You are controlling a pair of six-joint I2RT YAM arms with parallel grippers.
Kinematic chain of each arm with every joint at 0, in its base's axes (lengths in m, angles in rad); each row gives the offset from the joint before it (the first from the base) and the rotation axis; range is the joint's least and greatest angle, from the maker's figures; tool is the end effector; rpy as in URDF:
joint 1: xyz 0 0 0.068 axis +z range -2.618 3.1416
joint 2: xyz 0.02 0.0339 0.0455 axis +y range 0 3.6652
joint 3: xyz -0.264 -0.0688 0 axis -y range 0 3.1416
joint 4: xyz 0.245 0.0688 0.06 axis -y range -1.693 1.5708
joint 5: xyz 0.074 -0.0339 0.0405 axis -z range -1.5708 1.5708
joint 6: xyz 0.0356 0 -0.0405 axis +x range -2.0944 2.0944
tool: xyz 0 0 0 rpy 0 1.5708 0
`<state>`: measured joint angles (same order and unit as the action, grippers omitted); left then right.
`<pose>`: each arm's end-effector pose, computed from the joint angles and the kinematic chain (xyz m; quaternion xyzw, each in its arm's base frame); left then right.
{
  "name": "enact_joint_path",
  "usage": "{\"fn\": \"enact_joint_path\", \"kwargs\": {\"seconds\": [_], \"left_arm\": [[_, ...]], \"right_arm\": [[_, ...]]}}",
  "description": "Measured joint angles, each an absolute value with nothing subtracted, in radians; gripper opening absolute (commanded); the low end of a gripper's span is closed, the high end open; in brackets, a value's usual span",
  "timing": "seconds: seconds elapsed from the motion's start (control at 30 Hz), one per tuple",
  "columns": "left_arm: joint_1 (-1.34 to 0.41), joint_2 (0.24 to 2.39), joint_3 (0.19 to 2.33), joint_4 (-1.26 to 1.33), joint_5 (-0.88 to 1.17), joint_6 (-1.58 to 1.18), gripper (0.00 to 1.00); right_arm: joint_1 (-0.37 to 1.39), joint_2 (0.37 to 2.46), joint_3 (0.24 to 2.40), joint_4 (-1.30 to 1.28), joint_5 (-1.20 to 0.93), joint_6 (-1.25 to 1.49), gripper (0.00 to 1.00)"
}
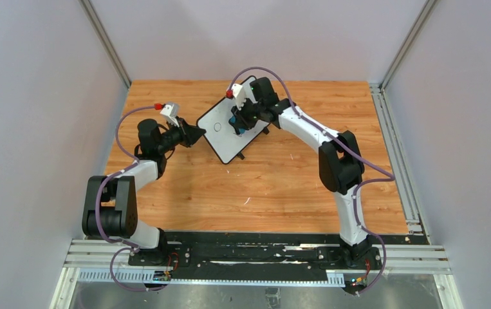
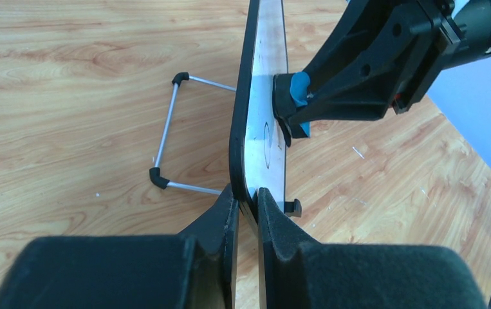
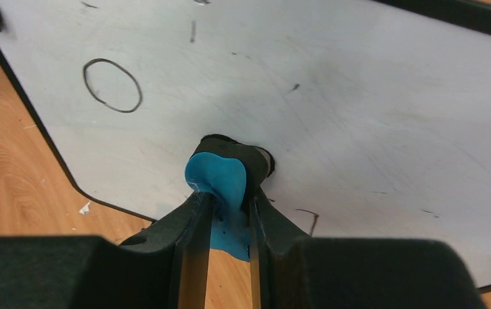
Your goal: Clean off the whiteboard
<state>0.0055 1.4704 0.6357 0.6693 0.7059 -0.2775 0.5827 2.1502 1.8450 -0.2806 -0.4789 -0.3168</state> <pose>0.3023 -0.0214 0.2182 0.1202 0.7404 -0.3436 0.5651 0.4120 0.2912 0.2596 -0.4731 0.7221 0.2680 0.4276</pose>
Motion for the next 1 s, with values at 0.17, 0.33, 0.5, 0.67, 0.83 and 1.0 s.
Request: {"fn": "enact_joint_path", "kwargs": {"seconds": [0.17,0.33,0.5,0.67,0.83,1.0], "left_arm": [[0.006,1.470,0.636,0.670,0.709,-0.277,0.00],[0.005,1.470,0.636,0.670,0.709,-0.276,0.00],[0.005,1.469,0.636,0.668,0.708,-0.274,0.00],[0.005,1.465,0.636,0.659,0.707,-0.271,0.00],[0.005,1.463,0.636,0.656,0.707,-0.270,0.00],[0.005,1.463,0.636,0.655,0.708,-0.270,0.00]], "right_arm": [[0.601,2.137,1.824,-0.280,-0.478,-0.318,0.01],[0.588,2.139,1.827,-0.280,-0.479,-0.319,0.01],[0.544,2.180,1.902,-0.305,-0.479,-0.332,0.01],[0.520,2.205,1.960,-0.329,-0.481,-0.337,0.01],[0.519,2.205,1.959,-0.330,-0.487,-0.337,0.01],[0.535,2.182,1.918,-0.300,-0.486,-0.336,0.01]]}}
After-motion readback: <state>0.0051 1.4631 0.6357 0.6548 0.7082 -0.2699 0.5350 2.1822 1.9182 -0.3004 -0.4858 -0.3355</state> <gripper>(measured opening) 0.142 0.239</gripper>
